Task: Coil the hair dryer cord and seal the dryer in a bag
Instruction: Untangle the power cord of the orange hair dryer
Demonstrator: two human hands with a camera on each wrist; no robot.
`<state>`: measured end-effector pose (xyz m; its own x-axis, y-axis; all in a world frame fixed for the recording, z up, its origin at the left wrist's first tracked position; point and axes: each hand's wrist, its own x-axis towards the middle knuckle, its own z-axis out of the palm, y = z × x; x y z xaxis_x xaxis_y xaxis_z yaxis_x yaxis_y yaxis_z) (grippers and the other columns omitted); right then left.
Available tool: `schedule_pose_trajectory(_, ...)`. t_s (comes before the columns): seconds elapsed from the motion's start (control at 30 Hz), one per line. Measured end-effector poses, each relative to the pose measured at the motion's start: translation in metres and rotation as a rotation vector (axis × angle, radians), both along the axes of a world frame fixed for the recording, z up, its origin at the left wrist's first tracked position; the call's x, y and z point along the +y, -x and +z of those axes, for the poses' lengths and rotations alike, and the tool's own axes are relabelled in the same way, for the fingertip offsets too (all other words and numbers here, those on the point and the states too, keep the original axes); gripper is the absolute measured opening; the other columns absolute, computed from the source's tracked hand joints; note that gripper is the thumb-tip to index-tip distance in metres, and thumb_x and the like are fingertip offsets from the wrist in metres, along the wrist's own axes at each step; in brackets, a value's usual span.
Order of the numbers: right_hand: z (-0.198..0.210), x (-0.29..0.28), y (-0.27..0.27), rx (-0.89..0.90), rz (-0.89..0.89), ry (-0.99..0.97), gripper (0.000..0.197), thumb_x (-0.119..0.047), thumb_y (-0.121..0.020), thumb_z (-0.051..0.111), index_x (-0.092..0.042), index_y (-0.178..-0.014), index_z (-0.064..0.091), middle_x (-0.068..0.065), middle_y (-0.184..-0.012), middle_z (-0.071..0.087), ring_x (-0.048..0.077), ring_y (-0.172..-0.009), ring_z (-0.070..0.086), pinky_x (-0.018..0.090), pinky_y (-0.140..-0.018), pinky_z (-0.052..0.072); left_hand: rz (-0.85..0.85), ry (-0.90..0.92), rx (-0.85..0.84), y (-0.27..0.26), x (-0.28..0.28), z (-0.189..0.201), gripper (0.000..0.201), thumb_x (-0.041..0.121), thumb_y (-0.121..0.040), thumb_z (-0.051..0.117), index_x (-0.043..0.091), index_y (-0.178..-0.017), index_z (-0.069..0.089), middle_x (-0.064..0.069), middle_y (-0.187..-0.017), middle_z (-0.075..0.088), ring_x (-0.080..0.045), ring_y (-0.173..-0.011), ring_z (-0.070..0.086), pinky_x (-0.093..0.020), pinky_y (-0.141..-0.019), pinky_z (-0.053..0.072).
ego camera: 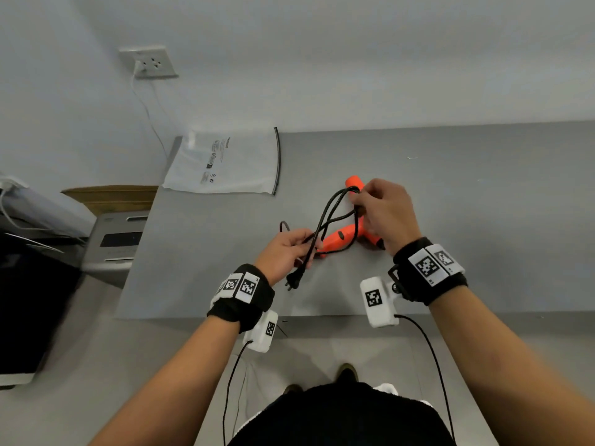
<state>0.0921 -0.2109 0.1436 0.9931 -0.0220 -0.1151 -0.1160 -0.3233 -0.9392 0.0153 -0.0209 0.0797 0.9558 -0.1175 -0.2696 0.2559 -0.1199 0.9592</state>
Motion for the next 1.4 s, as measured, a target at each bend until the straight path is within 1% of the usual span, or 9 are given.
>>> schedule_pose_trajectory(0.13, -0.006, -0.004, -0.001, 0.049, -0.177, -0.14, 0.023, -0.011, -0.083, 0.068, -0.014, -0.065, 0.055, 0.005, -0.061, 0.057, 0.009, -0.035, 0.044, 0.017, -0.037, 0.033, 0.027, 0.103, 0.119, 0.007, 0.002, -0.009, 0.028, -0.003, -0.097, 0.04, 0.006, -0.095, 0.066, -0.003, -0.063, 0.053, -0.019, -0.044, 0.05, -0.022, -0.044, 0.042)
schedule_pose_trajectory(0.47, -0.019, -0.008, 0.006, 0.13, -0.3, -0.319, 0.014, -0.006, -0.089, 0.062, -0.01, -0.079, 0.053, 0.004, -0.055, 0.052, 0.021, -0.043, 0.047, 0.028, -0.043, 0.043, 0.027, 0.372, 0.238, 0.016, 0.014, -0.012, 0.058, -0.01, -0.051, 0.034, 0.008, -0.097, 0.066, -0.009, -0.08, 0.07, -0.021, -0.049, 0.051, -0.024, -0.052, 0.04)
schedule_pose_trajectory(0.53, -0.02, -0.01, 0.007, 0.176, -0.312, -0.375, 0.009, -0.005, -0.09, 0.059, -0.009, -0.086, 0.052, 0.006, -0.058, 0.051, 0.02, -0.043, 0.047, 0.027, -0.042, 0.043, -0.018, 0.373, 0.235, 0.018, 0.017, -0.012, 0.062, -0.011, -0.055, 0.037, 0.011, -0.109, 0.06, -0.005, -0.085, 0.069, -0.022, -0.057, 0.052, -0.027, -0.057, 0.044)
schedule_pose_trajectory(0.73, -0.025, -0.008, 0.011, 0.233, -0.322, -0.47, 0.013, -0.002, -0.094, 0.054, -0.009, -0.084, 0.05, 0.008, -0.059, 0.049, 0.017, -0.037, 0.046, 0.027, -0.039, 0.043, -0.187, -0.035, 0.068, 0.022, 0.013, -0.015, 0.07, 0.009, -0.082, 0.079, 0.03, -0.138, 0.044, -0.004, -0.094, 0.042, -0.011, -0.065, 0.052, -0.032, -0.062, 0.056)
schedule_pose_trajectory(0.97, -0.025, 0.0, 0.019, 0.26, -0.249, -0.56, 0.018, 0.003, -0.093, 0.052, -0.007, -0.079, 0.049, 0.012, -0.065, 0.049, 0.022, -0.041, 0.046, 0.028, -0.037, 0.045, -0.108, -0.441, -0.08, 0.026, -0.008, -0.034, 0.074, 0.055, -0.078, 0.075, 0.035, -0.14, 0.041, -0.001, -0.101, 0.051, -0.018, -0.072, 0.06, -0.026, -0.059, 0.048)
schedule_pose_trajectory(1.07, -0.025, 0.008, 0.028, 0.181, -0.072, -0.494, 0.016, 0.0, -0.095, 0.056, -0.01, -0.086, 0.047, 0.009, -0.063, 0.048, 0.023, -0.042, 0.048, 0.031, -0.04, 0.047, -0.006, -0.507, -0.16, 0.024, -0.017, -0.036, 0.039, 0.045, -0.095, 0.061, 0.025, -0.128, 0.06, 0.004, -0.106, 0.053, -0.018, -0.088, 0.062, -0.037, -0.074, 0.055)
schedule_pose_trajectory(1.13, -0.027, 0.009, 0.032, 0.107, 0.015, -0.401, 0.017, -0.002, -0.096, 0.056, -0.011, -0.086, 0.047, 0.007, -0.064, 0.048, 0.024, -0.042, 0.049, 0.034, -0.042, 0.05, 0.079, -0.491, -0.19, 0.022, -0.017, -0.035, 0.023, 0.037, -0.099, 0.057, 0.024, -0.114, 0.068, 0.003, -0.102, 0.055, -0.019, -0.077, 0.064, -0.04, -0.074, 0.057)
schedule_pose_trajectory(1.27, -0.036, -0.004, 0.03, -0.029, 0.061, -0.154, 0.022, -0.004, -0.096, 0.057, -0.021, -0.082, 0.058, 0.005, -0.068, 0.054, 0.023, -0.042, 0.05, 0.031, -0.045, 0.048, 0.212, -0.494, -0.277, 0.024, -0.006, -0.024, 0.016, 0.025, -0.1, 0.056, 0.023, -0.097, 0.071, 0.007, -0.094, 0.061, -0.017, -0.059, 0.067, -0.038, -0.063, 0.06)
schedule_pose_trajectory(1.4, -0.045, -0.016, 0.035, -0.074, 0.169, 0.052, 0.018, -0.003, -0.094, 0.059, -0.019, -0.091, 0.067, -0.004, -0.067, 0.056, 0.007, -0.042, 0.05, 0.028, -0.044, 0.049, 0.24, -0.688, -0.263, 0.015, 0.022, 0.007, 0.02, 0.033, -0.099, 0.054, 0.022, -0.089, 0.067, 0.001, -0.079, 0.069, -0.022, -0.065, 0.068, -0.039, -0.065, 0.059)
